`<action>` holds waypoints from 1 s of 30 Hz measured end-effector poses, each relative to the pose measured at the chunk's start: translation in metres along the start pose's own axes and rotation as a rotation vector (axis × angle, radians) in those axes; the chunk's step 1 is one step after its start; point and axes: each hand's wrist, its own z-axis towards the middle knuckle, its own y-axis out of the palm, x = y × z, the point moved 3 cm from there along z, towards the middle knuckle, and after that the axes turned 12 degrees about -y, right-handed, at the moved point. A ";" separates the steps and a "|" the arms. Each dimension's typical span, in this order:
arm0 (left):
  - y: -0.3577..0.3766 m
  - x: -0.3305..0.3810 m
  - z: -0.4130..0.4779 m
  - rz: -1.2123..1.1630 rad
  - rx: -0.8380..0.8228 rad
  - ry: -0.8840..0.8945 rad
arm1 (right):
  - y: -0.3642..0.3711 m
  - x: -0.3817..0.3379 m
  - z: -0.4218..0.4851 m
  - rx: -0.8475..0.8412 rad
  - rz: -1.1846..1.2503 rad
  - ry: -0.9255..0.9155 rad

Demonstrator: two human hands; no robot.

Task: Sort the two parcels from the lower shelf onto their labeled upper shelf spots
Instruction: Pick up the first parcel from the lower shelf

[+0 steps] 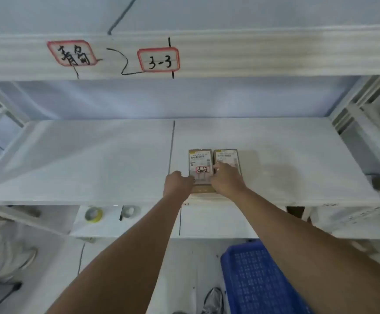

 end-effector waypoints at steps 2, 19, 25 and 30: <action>0.004 -0.002 0.007 -0.082 -0.017 -0.056 | 0.005 0.005 0.008 0.054 -0.056 -0.008; 0.004 -0.024 0.011 -0.653 -0.281 -0.082 | 0.020 -0.002 0.007 0.241 0.126 0.099; -0.041 -0.035 -0.016 -0.688 -0.384 0.156 | 0.001 -0.014 -0.014 0.230 0.437 0.030; -0.079 -0.045 -0.037 -0.673 -0.370 0.294 | -0.002 -0.037 -0.040 0.139 0.745 -0.044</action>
